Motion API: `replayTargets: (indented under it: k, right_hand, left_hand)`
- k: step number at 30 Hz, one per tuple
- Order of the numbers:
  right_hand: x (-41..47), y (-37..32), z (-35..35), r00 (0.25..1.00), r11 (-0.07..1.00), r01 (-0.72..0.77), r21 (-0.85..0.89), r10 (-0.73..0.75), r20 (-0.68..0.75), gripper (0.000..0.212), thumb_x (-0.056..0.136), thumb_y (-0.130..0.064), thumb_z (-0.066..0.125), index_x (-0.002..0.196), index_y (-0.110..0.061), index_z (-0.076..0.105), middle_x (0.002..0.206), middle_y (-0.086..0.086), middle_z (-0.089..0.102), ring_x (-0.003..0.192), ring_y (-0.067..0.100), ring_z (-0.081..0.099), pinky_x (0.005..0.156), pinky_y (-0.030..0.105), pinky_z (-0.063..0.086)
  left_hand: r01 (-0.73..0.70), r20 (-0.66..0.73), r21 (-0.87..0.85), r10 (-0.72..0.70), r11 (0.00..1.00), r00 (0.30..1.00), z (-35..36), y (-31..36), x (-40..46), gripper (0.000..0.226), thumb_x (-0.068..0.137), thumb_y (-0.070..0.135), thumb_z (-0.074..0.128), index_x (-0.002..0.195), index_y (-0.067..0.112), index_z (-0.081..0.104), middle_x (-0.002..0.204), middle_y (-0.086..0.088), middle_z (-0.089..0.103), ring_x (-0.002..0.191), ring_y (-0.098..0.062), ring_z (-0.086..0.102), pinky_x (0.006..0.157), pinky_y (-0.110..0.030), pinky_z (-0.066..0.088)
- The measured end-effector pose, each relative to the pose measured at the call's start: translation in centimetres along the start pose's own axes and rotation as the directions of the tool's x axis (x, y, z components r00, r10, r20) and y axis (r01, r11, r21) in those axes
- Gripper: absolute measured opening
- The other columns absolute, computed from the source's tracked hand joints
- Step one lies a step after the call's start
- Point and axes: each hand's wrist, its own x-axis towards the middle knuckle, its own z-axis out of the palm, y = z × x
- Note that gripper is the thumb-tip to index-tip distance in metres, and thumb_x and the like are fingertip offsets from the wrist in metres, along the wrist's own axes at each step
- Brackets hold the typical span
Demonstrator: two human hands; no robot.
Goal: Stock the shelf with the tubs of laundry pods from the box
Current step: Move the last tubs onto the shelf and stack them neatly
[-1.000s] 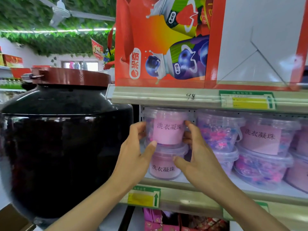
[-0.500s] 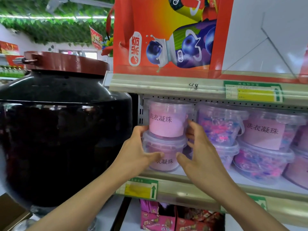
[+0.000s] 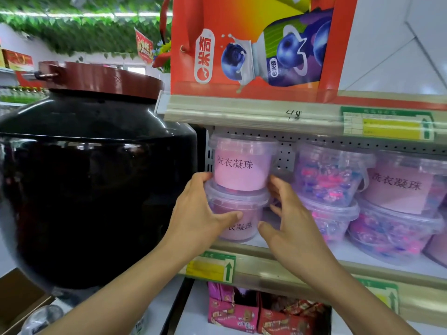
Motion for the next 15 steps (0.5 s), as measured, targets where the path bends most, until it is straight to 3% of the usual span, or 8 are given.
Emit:
replayTargets:
  k: [7,10,13,15]
  right_hand:
    - [-0.3,-0.3,-0.1,1.0,0.999,0.013,-0.038,-0.012,0.006,0.077,0.083,-0.01,0.059,0.146,-0.025,0.017,0.148,-0.009,0.027,0.135,0.01,0.032,0.111,0.036,0.033]
    - [-0.7,-0.7,-0.3,1.0,0.996,0.021,-0.088,-0.022,-0.008,0.074,0.084,-0.009,0.057,0.147,-0.024,0.019,0.145,-0.008,0.03,0.132,0.009,0.035,0.109,0.029,0.034]
    - [-1.7,-0.7,-1.3,0.976,0.981,0.057,-0.185,-0.093,-0.195,0.059,0.082,-0.009,0.06,0.135,-0.023,0.039,0.123,-0.009,0.042,0.107,-0.001,0.046,0.09,0.004,0.033]
    - [-2.5,0.1,-2.8,0.92,0.956,0.039,-0.291,-0.148,-0.363,0.044,0.078,-0.009,0.064,0.119,-0.019,0.051,0.109,-0.006,0.043,0.094,0.007,0.048,0.074,0.009,0.031]
  left_hand:
    - [-0.007,-0.003,-0.045,0.007,0.999,1.0,0.3,-0.3,0.2,0.075,0.059,0.029,0.086,0.117,0.033,0.04,0.118,0.014,0.054,0.099,0.005,0.051,0.078,-0.009,0.04]
    - [-0.012,-0.002,-0.046,0.011,0.999,1.0,0.5,-0.4,0.2,0.075,0.06,0.029,0.085,0.119,0.034,0.038,0.122,0.012,0.051,0.103,0.002,0.05,0.078,-0.009,0.037]
    - [0.0,-0.005,-0.024,0.0,1.0,1.0,0.5,-0.1,-0.2,0.082,0.063,0.031,0.084,0.128,0.031,0.034,0.13,0.011,0.043,0.111,-0.002,0.046,0.087,-0.018,0.038]
    - [-0.001,-0.038,0.056,0.003,0.998,0.999,0.4,0.2,-0.8,0.088,0.065,0.032,0.082,0.135,0.027,0.029,0.132,0.011,0.032,0.118,-0.005,0.036,0.094,-0.022,0.033]
